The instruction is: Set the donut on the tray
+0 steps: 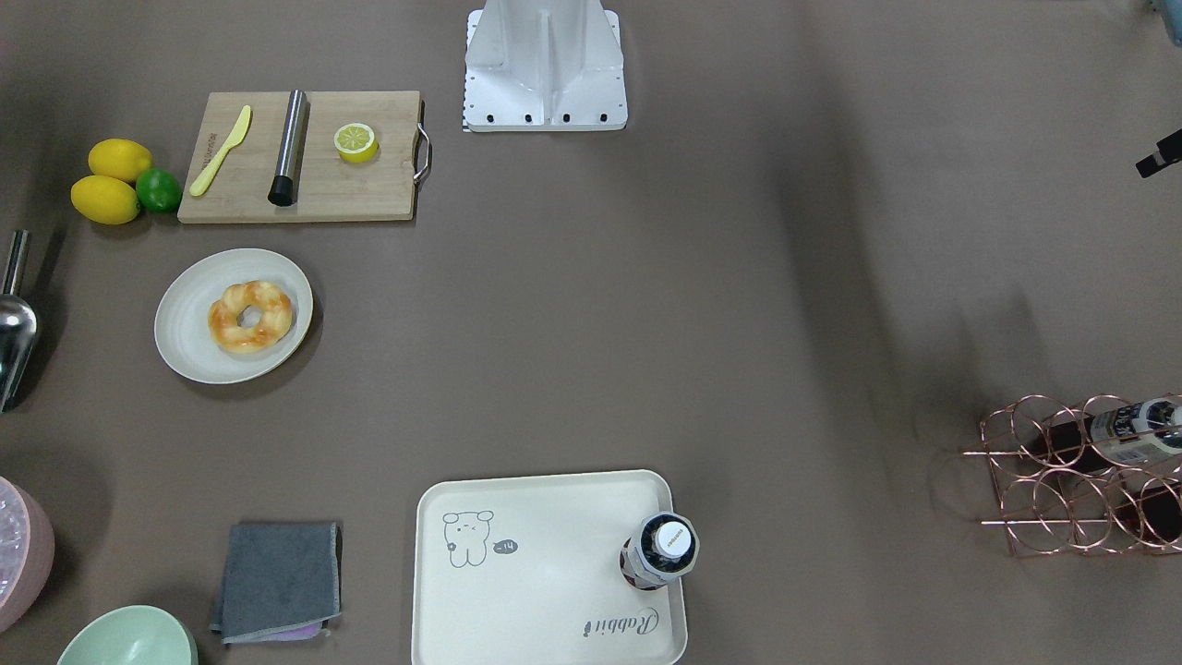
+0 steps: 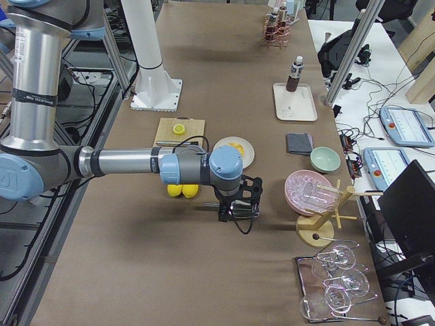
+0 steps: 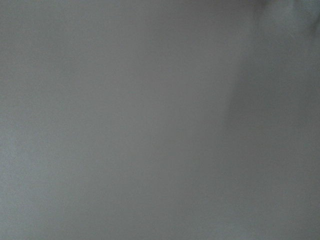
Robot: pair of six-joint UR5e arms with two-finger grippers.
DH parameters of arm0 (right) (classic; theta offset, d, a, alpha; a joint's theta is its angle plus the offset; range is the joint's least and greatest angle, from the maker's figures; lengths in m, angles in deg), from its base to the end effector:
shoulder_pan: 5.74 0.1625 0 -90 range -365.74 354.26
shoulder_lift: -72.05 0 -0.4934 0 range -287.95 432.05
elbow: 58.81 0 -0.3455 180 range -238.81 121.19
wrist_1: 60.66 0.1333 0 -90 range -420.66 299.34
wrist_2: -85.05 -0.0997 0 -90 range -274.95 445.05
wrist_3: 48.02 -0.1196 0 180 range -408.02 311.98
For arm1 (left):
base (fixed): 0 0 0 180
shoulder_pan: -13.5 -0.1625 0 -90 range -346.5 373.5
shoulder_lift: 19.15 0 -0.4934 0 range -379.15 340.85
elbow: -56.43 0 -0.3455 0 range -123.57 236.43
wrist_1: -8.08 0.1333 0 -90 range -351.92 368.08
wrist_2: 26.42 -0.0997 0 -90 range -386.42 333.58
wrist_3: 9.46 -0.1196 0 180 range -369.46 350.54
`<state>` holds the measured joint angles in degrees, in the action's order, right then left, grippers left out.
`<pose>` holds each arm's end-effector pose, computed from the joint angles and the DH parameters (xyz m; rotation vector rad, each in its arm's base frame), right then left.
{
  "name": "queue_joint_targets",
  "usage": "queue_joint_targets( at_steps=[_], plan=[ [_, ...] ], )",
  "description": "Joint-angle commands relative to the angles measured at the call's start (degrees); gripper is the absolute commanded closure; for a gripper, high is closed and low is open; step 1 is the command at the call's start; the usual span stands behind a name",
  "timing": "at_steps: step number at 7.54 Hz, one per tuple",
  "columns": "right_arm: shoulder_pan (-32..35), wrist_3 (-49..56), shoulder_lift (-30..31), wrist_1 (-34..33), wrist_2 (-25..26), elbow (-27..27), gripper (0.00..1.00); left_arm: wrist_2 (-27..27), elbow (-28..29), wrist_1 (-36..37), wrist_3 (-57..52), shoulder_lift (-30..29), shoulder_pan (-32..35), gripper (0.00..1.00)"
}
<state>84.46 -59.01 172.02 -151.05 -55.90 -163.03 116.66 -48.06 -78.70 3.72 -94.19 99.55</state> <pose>0.0417 -0.3635 0.6913 -0.0210 -0.8918 0.1522 -0.0160 -0.3148 0.7201 -0.1973 0.9082 -0.1792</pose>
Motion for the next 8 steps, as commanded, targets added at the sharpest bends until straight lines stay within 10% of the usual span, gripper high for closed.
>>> queue_joint_targets(
  at_steps=[1, 8],
  plan=[
    [-5.1, -12.2, -0.6, 7.6, 0.1, 0.2, 0.03, 0.0, 0.0, -0.1, -0.1, 0.3, 0.0, 0.01],
    [-30.3, -51.9, -5.1, 38.2, 12.6, 6.6, 0.02, 0.0, 0.0, 0.0, 0.1, 0.0, 0.0, 0.01]
  ],
)
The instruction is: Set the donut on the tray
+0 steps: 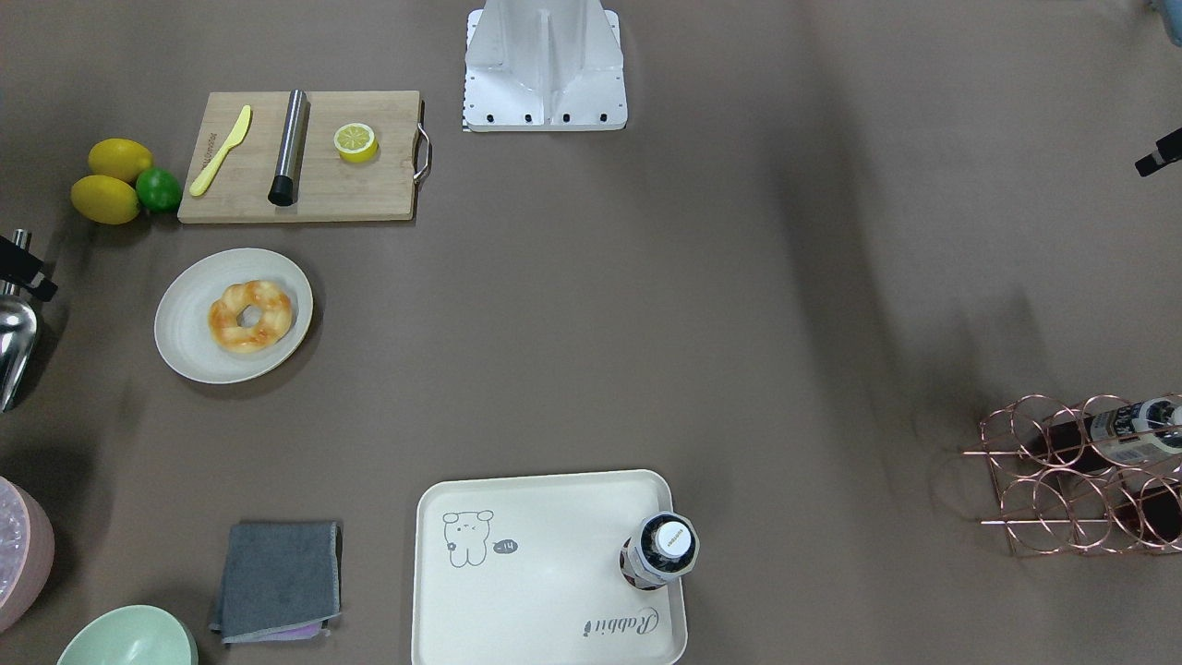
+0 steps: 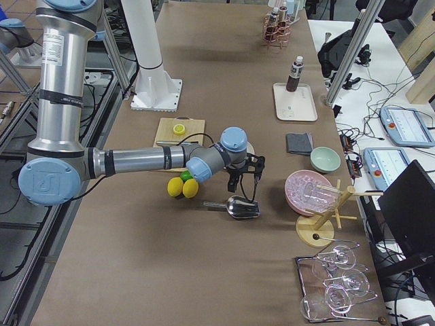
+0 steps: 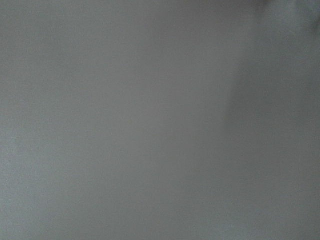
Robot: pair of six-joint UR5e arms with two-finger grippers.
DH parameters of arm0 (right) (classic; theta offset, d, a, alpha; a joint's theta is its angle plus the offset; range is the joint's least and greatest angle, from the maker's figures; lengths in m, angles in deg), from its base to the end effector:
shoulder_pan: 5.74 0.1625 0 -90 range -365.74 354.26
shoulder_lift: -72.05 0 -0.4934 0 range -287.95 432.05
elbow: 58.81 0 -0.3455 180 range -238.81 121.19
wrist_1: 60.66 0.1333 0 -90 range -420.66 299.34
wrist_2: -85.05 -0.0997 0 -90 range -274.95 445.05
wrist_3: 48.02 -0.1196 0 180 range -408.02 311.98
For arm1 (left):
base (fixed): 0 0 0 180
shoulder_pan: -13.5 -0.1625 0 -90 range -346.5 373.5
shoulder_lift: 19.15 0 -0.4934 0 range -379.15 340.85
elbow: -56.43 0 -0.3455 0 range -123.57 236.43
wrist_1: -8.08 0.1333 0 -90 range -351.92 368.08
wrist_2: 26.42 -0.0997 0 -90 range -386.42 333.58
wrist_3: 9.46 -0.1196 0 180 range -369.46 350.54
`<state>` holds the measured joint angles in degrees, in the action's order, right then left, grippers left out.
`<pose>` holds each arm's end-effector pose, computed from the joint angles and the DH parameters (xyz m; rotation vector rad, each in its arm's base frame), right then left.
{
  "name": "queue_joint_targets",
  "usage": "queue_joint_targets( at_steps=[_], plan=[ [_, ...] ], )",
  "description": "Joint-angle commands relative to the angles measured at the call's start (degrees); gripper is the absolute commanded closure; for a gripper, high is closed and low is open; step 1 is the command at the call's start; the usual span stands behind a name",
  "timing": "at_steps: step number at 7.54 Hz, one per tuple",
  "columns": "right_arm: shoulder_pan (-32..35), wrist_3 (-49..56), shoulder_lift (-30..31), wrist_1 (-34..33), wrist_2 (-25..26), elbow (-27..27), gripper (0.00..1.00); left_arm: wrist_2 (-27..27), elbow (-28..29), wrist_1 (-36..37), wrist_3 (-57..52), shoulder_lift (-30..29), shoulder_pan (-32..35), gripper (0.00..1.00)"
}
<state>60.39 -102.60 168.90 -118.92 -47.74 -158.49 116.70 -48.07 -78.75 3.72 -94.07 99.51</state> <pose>-0.1216 -0.4034 0.6510 -0.0124 -0.9250 0.2722 -0.0158 -0.3138 0.7206 -0.1986 0.9086 -0.1790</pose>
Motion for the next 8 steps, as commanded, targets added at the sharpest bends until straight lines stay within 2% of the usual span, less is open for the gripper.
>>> queue_joint_targets(
  at_steps=[1, 4, 5, 6, 8],
  plan=[
    [-9.0, -11.1, -2.2, 8.1, 6.1, 2.4, 0.02, 0.0, 0.0, 0.0, 0.0, -0.1, 0.0, 0.01],
    [-19.5, -22.3, -1.4, 16.3, 14.3, 2.6, 0.06, 0.0, 0.0, 0.0, -0.1, 0.1, 0.0, 0.01],
    [-20.9, -25.2, -0.9, 17.4, 15.4, 2.8, 0.21, 0.0, 0.1, 0.0, -0.1, 0.1, 0.0, 0.01],
    [-21.6, -27.3, -0.9, 17.5, 16.6, 2.9, 0.44, 0.0, 0.0, 0.0, -0.1, 0.1, 0.0, 0.01],
    [-21.5, -27.4, 0.0, 17.7, 16.5, 2.6, 0.78, 0.0, 0.0, 0.0, -0.1, 0.1, 0.0, 0.01]
  ],
)
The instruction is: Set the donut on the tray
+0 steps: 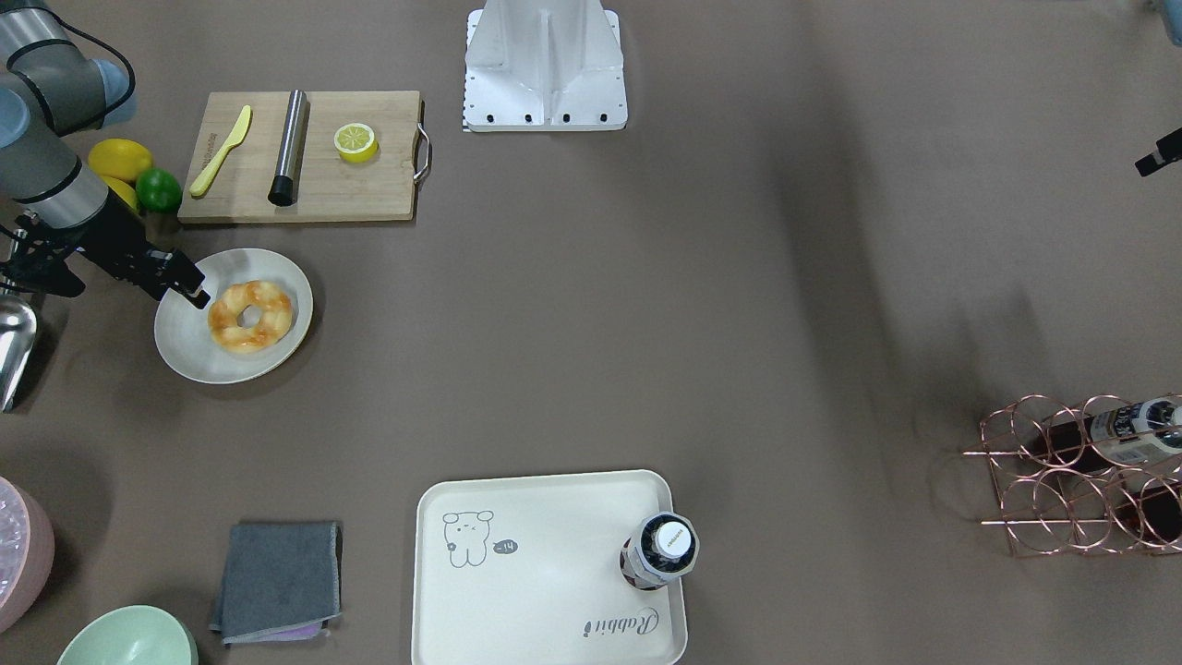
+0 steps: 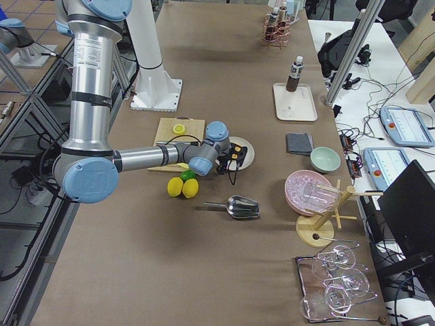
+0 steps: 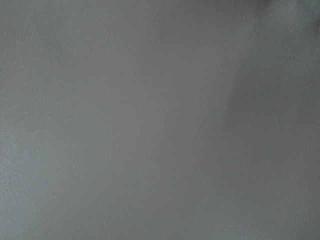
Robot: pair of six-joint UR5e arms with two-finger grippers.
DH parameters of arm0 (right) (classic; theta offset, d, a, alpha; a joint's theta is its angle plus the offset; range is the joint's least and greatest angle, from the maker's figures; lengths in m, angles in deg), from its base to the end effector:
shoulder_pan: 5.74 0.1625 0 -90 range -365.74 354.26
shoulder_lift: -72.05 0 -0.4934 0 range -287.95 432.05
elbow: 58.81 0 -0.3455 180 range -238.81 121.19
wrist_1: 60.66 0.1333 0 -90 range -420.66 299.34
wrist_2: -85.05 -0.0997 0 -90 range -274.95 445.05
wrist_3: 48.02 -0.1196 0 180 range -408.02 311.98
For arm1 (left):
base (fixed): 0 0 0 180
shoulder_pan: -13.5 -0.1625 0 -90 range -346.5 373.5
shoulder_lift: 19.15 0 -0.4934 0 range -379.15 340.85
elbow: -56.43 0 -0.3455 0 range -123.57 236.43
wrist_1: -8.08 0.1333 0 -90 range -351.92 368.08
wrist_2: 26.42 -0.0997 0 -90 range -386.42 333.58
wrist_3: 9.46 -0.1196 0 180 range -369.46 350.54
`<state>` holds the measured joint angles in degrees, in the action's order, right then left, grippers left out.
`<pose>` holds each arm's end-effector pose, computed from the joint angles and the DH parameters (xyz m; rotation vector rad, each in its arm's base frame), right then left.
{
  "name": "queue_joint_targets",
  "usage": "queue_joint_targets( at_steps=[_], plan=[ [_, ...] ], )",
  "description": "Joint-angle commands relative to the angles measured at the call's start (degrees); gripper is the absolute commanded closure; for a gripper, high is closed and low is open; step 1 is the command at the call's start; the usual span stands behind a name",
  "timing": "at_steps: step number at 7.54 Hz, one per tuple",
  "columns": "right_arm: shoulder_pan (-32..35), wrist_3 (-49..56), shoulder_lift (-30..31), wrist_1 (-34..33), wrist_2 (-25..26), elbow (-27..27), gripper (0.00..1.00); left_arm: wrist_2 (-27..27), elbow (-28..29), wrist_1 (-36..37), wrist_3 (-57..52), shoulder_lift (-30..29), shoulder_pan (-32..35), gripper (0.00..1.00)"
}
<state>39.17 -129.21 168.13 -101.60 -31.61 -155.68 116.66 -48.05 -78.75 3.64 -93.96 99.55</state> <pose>-0.2548 -0.3665 0.6411 -0.0026 -0.9630 0.3787 -0.0162 -0.3127 0.7214 -0.1997 0.9078 -0.1794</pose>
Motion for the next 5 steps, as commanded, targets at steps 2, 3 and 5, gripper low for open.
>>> queue_joint_targets(
  at_steps=[2, 3, 5],
  plan=[
    [0.0, -1.8, 1.0, 0.3, -0.1, -1.8, 1.0, 0.0, 0.0, 0.0, 0.0, 0.0, 0.0, 0.01],
    [0.9, -1.9, 1.0, 0.2, -0.7, -3.3, 1.0, 0.0, 0.0, 0.0, 0.0, 0.0, 0.0, 0.01],
    [5.1, -1.8, -0.8, -0.5, -3.2, -3.2, 1.0, 0.1, 0.0, 0.0, 0.0, 0.1, 0.0, 0.01]
  ],
)
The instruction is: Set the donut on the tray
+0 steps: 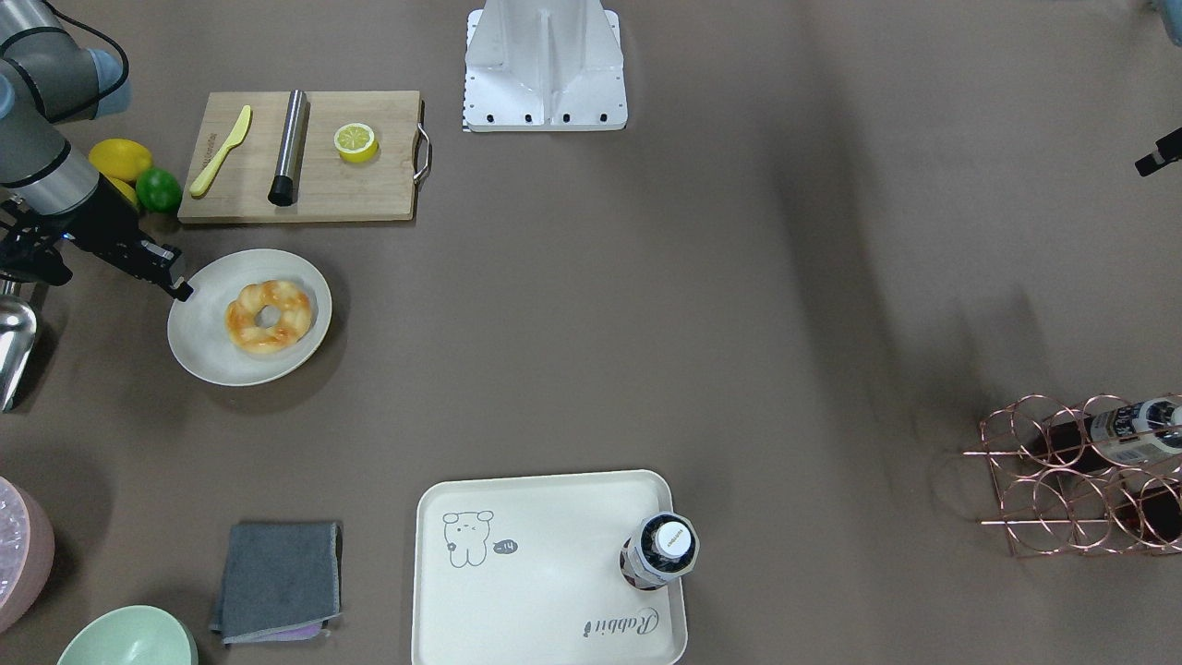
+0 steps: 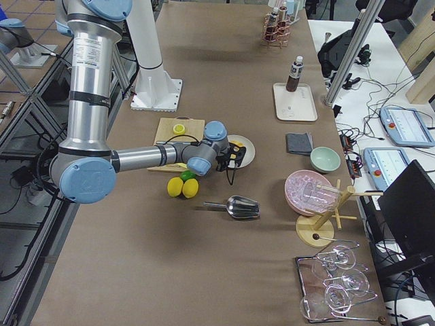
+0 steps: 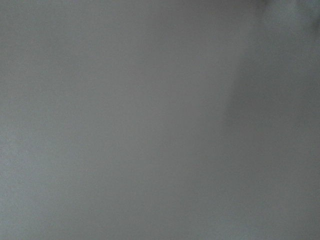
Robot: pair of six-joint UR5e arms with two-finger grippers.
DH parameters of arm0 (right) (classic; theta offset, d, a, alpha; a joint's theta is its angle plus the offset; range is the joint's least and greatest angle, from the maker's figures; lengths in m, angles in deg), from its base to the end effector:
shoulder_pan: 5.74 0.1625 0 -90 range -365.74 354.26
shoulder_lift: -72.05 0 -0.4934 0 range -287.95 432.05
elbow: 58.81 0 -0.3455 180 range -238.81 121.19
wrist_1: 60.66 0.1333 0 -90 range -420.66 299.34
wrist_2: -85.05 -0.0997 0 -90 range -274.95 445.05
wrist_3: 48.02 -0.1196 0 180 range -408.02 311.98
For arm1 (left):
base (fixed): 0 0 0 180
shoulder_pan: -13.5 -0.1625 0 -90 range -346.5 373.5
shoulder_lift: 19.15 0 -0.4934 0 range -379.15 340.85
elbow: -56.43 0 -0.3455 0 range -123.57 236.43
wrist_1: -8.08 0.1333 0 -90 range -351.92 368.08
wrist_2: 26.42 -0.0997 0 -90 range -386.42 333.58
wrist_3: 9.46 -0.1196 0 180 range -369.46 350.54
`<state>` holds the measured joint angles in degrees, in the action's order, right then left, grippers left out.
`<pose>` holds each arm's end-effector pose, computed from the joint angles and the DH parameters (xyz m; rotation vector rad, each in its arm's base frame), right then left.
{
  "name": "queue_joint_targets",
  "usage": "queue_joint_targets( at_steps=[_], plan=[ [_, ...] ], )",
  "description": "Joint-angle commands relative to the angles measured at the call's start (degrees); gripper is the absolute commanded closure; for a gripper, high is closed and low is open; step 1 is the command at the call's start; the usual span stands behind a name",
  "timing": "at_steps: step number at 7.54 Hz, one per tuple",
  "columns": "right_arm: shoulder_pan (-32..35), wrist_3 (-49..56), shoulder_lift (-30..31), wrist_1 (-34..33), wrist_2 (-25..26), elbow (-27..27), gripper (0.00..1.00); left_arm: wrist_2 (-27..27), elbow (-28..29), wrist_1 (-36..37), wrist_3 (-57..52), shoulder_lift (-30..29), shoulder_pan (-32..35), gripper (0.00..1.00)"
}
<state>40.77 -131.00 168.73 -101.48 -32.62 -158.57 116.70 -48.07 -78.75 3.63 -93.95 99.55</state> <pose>-0.2412 -0.3672 0.6200 0.0019 -1.0057 0.4107 -0.0161 -0.3126 0.7212 -0.1995 0.9085 -0.1792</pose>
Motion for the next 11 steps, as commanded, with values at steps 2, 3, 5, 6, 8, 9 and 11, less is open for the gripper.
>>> queue_joint_targets(
  at_steps=[2, 3, 5, 6, 8, 9, 11],
  plan=[
    [8.1, -0.1, -8.5, -8.8, -5.8, 0.0, 1.0, 0.0, 0.0, 0.0, -0.1, 0.1, 0.0, 0.01],
    [8.7, -0.1, -15.2, -16.9, -5.7, 0.3, 1.0, 0.0, 0.0, 0.0, -0.1, 0.1, 0.0, 0.01],
    [8.7, -0.2, -30.1, -30.0, -5.3, 6.4, 1.0, 0.0, 0.0, 0.0, -0.1, 0.2, 0.0, 0.01],
    [8.6, -0.5, -39.2, -30.1, -5.3, 15.6, 1.0, 0.0, 0.0, -0.1, -0.2, 0.2, 0.0, 0.01],
    [6.0, -8.3, -50.3, -29.8, -0.2, 26.9, 1.0, 0.0, -0.1, -2.5, 0.1, 1.7, 0.0, 0.01],
    [4.8, -9.6, -53.1, -29.4, 1.8, 30.1, 1.0, 0.0, 0.0, -2.9, 0.1, 2.0, 0.0, 0.01],
    [2.4, -11.4, -59.0, -27.4, 4.6, 37.6, 1.0, -0.2, 0.0, -3.0, 0.1, 1.9, 0.0, 0.01]
  ],
)
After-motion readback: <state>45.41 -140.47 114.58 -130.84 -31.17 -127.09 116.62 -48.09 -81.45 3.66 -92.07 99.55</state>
